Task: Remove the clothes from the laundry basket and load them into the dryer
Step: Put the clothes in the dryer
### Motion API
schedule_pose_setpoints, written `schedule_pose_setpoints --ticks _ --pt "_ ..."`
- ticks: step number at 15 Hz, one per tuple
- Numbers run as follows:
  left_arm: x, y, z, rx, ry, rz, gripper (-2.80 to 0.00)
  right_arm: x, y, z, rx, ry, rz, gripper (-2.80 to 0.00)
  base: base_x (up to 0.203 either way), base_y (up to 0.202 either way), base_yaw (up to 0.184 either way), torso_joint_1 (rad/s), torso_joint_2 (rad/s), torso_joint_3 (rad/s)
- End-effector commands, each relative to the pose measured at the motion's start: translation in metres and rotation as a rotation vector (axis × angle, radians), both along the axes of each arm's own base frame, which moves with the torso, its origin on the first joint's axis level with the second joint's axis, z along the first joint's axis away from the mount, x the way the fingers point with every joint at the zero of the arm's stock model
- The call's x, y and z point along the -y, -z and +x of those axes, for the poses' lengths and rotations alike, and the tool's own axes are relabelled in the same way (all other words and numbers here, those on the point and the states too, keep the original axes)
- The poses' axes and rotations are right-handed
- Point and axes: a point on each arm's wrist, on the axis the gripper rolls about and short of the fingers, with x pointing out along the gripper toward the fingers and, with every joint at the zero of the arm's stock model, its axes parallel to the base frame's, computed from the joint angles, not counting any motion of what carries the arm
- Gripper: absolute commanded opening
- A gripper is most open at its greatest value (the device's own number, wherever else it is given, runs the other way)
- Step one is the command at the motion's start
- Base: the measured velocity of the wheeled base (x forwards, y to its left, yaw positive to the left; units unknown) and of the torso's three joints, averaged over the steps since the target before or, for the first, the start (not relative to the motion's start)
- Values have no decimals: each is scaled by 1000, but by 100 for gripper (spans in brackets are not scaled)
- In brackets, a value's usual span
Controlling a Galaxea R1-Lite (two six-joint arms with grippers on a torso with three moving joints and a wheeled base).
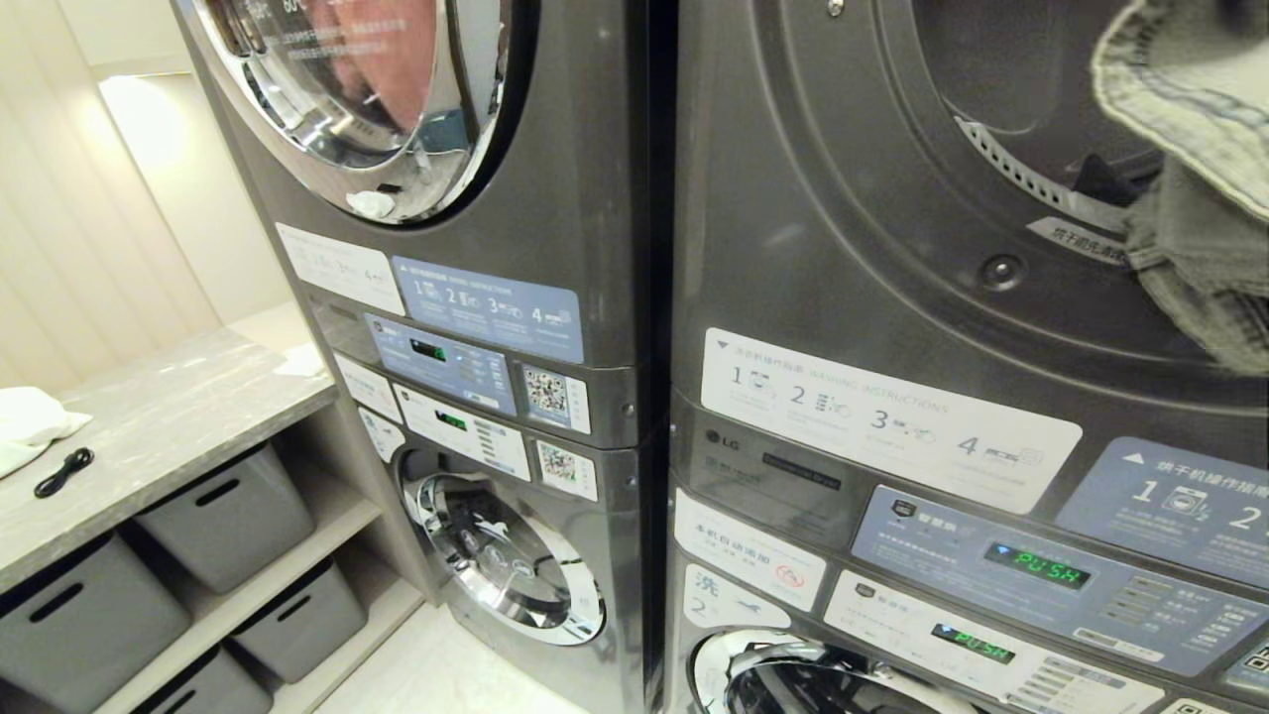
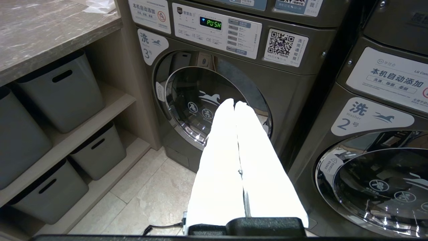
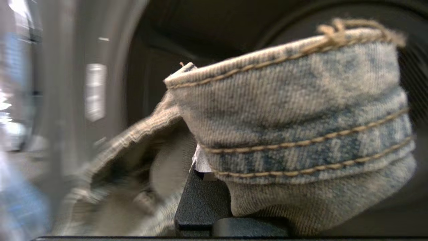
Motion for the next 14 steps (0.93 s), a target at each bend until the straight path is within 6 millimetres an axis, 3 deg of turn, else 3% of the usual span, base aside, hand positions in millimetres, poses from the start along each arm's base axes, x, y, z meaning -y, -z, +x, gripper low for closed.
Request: schedule_pose_setpoints --ticks 1,4,6,14 --pt "0 0 0 3 -1 0 -280 -9 8 86 -67 -3 -37 -280 0 0 0 0 0 0" --pt "0 0 0 3 -1 0 -280 -14 1 157 101 150 -29 -280 0 0 0 0 0 0" --pt "0 0 0 3 -1 0 -280 -16 -1 185 158 241 8 -280 0 0 0 0 0 0" --pt "0 0 0 3 -1 0 -280 -14 2 191 119 331 55 -280 0 0 0 0 0 0"
